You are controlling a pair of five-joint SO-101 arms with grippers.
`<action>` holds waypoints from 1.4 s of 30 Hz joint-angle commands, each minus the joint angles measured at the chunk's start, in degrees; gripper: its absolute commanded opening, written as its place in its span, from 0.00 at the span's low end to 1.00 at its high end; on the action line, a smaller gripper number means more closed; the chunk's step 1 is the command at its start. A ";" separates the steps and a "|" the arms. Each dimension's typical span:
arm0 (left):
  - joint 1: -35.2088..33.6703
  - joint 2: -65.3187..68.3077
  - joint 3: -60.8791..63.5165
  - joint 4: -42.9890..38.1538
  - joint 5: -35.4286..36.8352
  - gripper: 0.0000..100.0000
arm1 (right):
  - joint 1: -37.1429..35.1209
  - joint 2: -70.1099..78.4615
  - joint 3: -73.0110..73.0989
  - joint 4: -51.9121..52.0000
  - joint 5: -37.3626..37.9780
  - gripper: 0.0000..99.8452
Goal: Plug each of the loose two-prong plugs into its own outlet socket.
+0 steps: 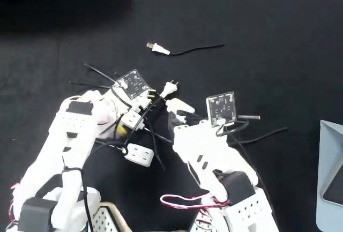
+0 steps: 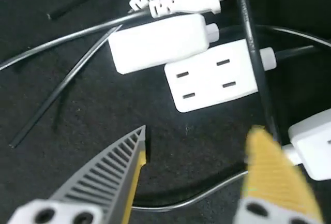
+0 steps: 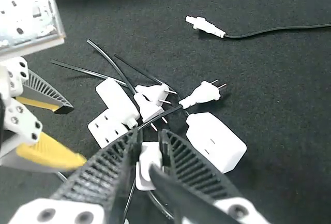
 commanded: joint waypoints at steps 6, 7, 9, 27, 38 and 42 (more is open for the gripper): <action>2.33 -2.29 -5.93 12.48 6.07 0.34 | 7.91 -0.48 -1.19 -0.88 -0.53 0.01; 2.42 -2.29 -7.43 15.12 4.22 0.34 | 8.70 -0.48 -1.45 -0.79 -0.53 0.01; 4.09 -2.29 -9.54 20.13 -1.23 0.34 | 9.93 -0.48 -1.71 -0.88 -0.35 0.01; 24.04 0.79 -0.66 7.74 -7.30 0.34 | 12.92 -0.48 -1.54 -0.88 -0.26 0.01; 21.76 13.19 -3.30 1.14 -1.58 0.23 | 12.92 -0.48 -1.27 -0.88 -0.26 0.01; 19.91 13.19 -3.65 0.44 0.44 0.06 | 12.84 -0.48 -1.27 -0.79 -0.35 0.01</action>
